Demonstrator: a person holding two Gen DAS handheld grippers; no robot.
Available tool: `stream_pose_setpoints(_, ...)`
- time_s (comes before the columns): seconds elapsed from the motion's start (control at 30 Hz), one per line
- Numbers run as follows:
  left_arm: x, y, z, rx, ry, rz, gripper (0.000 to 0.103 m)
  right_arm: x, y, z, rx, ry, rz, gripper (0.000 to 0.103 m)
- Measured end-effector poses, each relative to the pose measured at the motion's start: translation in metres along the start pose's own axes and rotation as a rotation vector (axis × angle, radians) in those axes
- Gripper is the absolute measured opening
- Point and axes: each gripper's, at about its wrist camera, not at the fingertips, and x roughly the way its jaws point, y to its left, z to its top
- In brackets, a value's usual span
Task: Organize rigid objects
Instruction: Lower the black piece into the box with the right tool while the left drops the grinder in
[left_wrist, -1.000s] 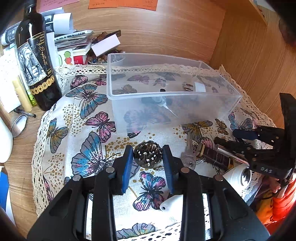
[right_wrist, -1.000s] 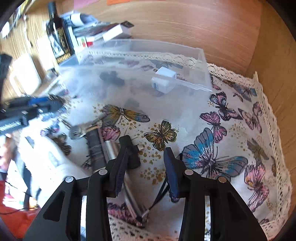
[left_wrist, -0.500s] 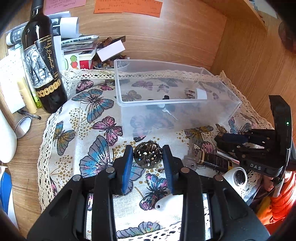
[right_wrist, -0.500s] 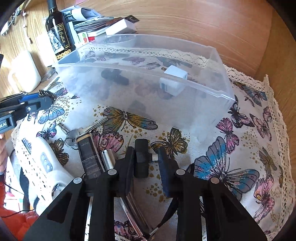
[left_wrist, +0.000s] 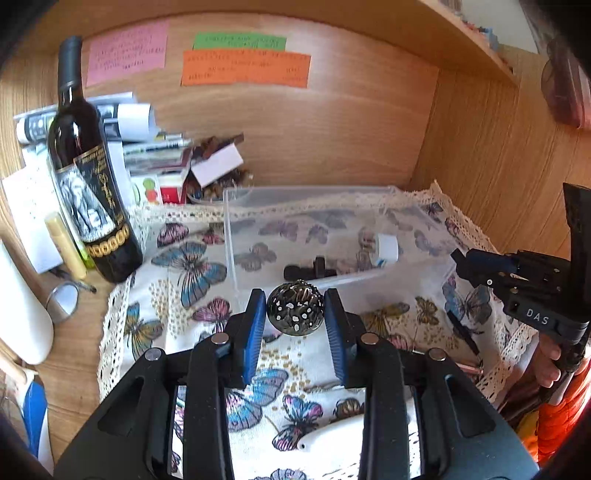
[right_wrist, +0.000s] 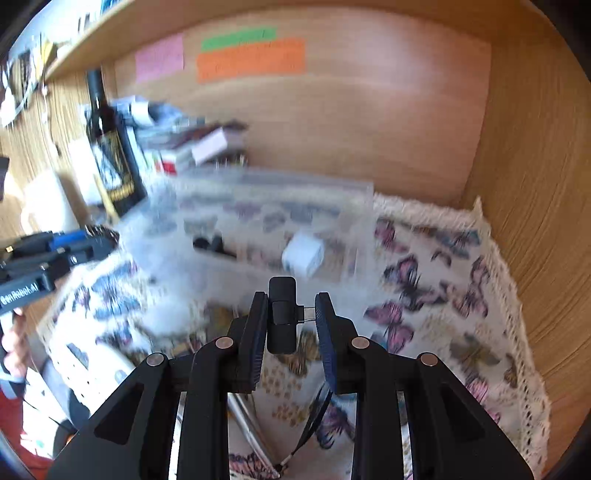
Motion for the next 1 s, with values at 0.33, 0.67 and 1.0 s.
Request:
stream_pose_setpoints(0.33, 0.013, 0.008, 0.034, -0.012, -0.035, 0.027, 0.032, 0.005, -0.011, 0.034, 0.042, -0.098, -0.016, 0.024)
stream_pose_setpoints(0.67, 0.068, 0.016, 0.037, -0.015, 0.101, 0.035, 0.032, 0.055, -0.018, 0.034, 0.046, 0.010, -0.004, 0.024)
stream_pose_setpoints(1.0, 0.090, 0.004, 0.033, 0.034, 0.136, 0.050, 0.032, 0.078, -0.016, 0.030, 0.032, 0.081, -0.001, 0.024)
